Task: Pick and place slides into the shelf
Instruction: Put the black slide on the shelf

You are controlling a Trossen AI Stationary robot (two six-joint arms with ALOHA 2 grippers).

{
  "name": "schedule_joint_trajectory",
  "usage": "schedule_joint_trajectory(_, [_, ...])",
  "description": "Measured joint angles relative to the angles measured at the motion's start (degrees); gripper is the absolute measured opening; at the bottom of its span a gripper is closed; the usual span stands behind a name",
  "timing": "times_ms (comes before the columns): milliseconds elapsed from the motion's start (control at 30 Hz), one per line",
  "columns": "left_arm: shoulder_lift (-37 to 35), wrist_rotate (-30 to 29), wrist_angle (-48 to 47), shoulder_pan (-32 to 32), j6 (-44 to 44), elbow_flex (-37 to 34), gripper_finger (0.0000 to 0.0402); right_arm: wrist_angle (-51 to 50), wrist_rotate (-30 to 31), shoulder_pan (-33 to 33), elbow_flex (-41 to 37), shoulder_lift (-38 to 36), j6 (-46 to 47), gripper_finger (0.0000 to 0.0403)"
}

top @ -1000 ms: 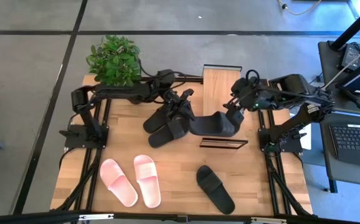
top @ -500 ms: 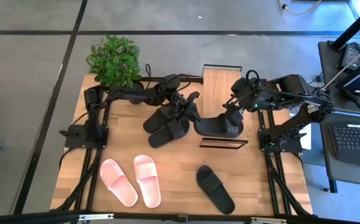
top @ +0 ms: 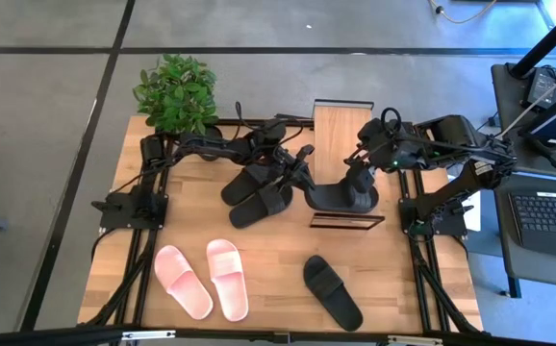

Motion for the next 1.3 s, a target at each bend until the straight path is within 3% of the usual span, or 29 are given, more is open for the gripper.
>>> schedule_joint_trajectory(467, [0.0, -8.9, -0.7, -0.9, -0.3, 0.0, 0.009, 0.0, 0.0, 0.0, 0.0, 0.0, -0.3, 0.0257])
schedule_joint_trajectory(833, [0.0, -10.7, -0.8, -1.0, 0.0, 0.0, 0.0102, 0.0, 0.0, 0.0, 0.0, 0.0, -0.5, 0.0257])
schedule_joint_trajectory(1300, [0.0, -11.8, -1.3, -0.9, -3.1, 0.0, 0.0183, 0.0, 0.0, 0.0, 0.0, 0.0, -1.6, 0.0257])
